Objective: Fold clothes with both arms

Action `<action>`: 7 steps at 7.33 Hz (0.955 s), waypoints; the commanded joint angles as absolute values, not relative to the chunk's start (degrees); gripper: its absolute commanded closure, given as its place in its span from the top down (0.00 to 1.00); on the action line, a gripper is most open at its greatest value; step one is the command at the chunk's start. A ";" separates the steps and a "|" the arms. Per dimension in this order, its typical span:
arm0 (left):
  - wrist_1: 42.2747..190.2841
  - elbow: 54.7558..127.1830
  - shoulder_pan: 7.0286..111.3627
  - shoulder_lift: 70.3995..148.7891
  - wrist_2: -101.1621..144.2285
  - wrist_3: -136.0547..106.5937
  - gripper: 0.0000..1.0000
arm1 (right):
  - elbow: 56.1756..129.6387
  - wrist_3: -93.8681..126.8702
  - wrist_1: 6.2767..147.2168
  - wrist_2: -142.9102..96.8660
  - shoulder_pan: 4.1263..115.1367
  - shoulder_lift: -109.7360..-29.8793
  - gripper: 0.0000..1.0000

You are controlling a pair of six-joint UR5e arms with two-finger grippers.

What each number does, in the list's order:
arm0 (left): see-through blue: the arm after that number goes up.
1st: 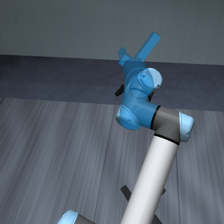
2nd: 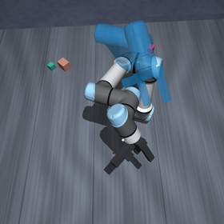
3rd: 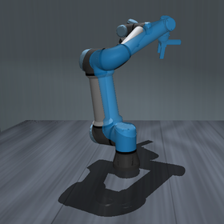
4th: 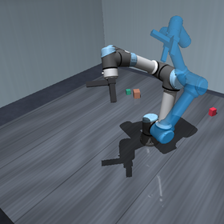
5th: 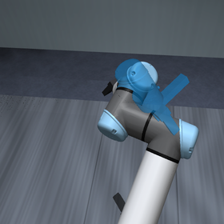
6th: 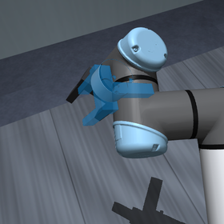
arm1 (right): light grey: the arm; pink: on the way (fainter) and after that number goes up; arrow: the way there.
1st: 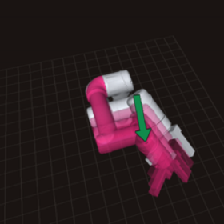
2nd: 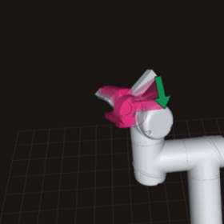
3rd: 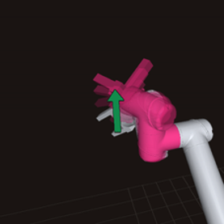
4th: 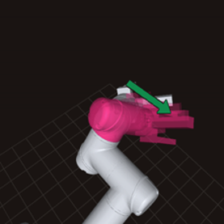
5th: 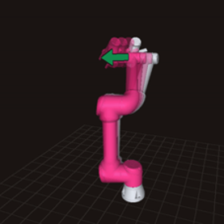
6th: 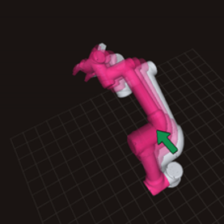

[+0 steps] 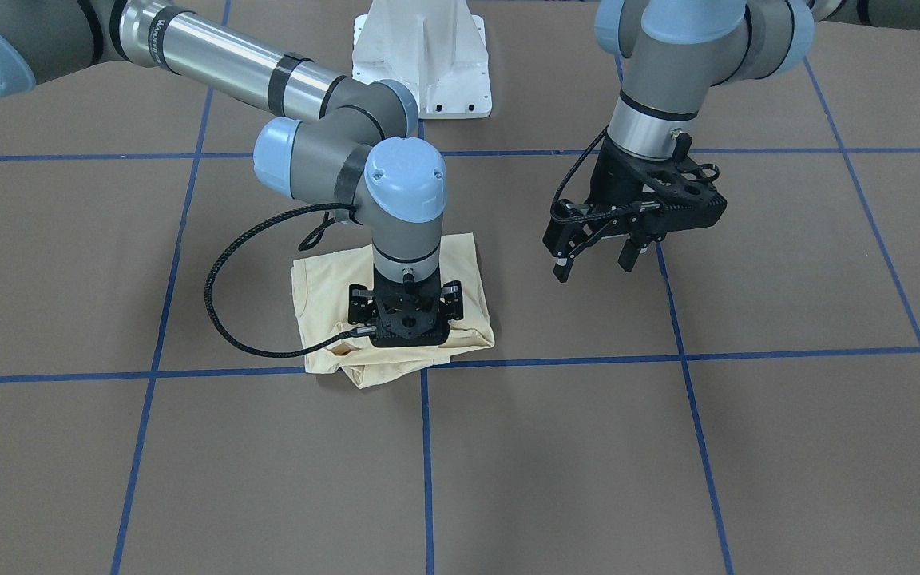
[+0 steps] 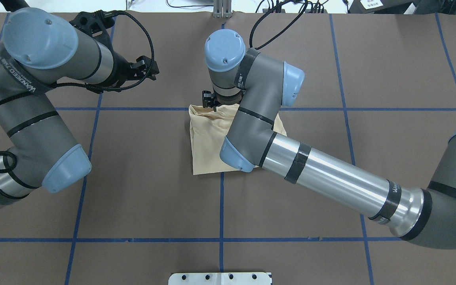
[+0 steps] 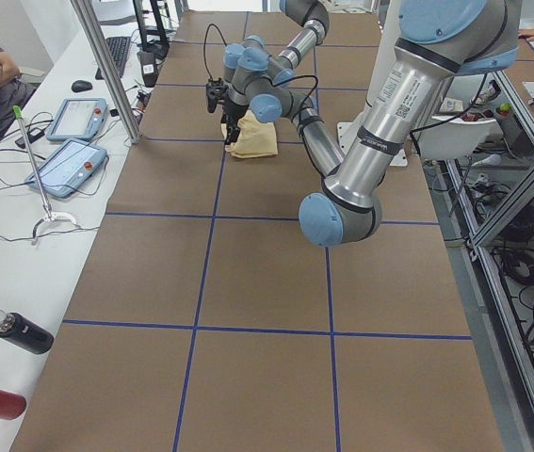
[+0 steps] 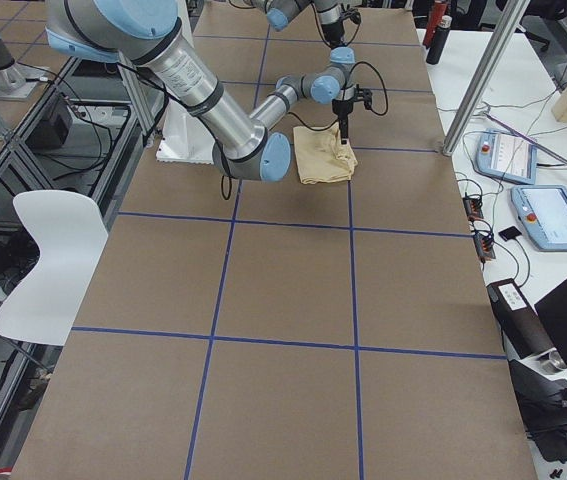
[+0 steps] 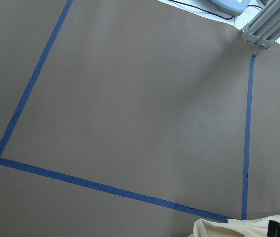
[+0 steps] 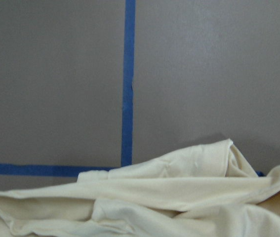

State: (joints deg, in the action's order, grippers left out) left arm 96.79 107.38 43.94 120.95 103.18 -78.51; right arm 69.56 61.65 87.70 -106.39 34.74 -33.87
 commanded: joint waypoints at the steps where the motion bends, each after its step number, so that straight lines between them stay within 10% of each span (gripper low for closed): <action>1: 96.77 107.58 43.95 120.94 103.18 -78.66 1.00 | 68.99 61.61 92.08 -112.29 34.01 -33.49 0.99; 7: 96.77 107.58 43.95 120.85 103.27 -78.84 1.00 | 61.03 59.33 78.10 -105.75 34.54 -33.40 0.99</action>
